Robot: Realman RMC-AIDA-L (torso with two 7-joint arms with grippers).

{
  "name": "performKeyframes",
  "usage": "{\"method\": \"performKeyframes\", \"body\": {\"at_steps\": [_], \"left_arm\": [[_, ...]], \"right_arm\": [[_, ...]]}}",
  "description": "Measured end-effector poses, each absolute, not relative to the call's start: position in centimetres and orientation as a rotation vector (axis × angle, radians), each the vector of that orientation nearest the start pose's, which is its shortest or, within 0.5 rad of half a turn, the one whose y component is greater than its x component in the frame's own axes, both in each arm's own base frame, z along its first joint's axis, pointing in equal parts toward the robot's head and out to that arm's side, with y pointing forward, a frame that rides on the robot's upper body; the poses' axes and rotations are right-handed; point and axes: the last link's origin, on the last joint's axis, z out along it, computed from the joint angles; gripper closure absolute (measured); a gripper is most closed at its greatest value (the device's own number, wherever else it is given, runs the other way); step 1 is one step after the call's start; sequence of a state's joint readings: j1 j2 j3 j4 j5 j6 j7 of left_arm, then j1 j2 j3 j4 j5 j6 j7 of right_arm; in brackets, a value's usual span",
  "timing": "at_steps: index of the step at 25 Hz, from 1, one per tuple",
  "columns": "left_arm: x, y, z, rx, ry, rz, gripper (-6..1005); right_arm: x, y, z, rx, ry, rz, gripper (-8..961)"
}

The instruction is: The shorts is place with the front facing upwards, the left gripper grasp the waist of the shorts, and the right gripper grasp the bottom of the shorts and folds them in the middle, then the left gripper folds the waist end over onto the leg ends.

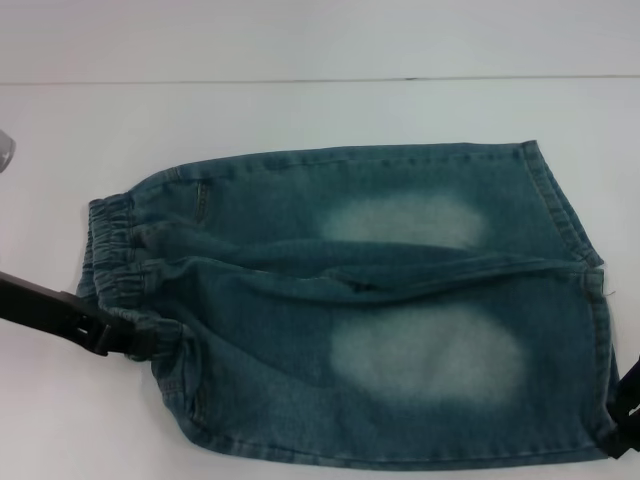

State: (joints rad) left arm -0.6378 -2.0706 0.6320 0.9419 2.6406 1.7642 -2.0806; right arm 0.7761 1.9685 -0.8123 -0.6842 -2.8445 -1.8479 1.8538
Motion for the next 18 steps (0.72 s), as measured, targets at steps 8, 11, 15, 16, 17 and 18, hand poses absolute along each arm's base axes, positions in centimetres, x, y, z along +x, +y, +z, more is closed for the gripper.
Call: {"method": "performKeyframes", "body": {"at_steps": [8,11,15,16,17,18], "left_arm": [[-27.39,32.87,3.70,-2.712,-1.364,0.095,957],[-27.20,33.04,3.78,-2.715,-1.361,0.097,957],[-27.00,33.18,3.78,-2.721,-1.360,0.099,956],[-26.93,33.20,3.75,-2.724,-1.361,0.099,956],[-26.84,33.23,3.71,-2.729,-1.362,0.101,956],[-26.75,33.21,3.67,-2.736,-1.363,0.103,956]], "right_arm": [[28.19,32.21,3.45,-3.043,1.077,-0.721,542],[28.19,32.24,3.44,-3.041,1.075,-0.723,674],[28.15,32.25,3.40,-3.038,1.074,-0.731,825],[28.16,32.25,3.40,-3.037,1.074,-0.732,863],[28.16,32.23,3.38,-3.037,1.074,-0.732,901],[28.18,32.22,3.39,-3.036,1.074,-0.734,905]]}}
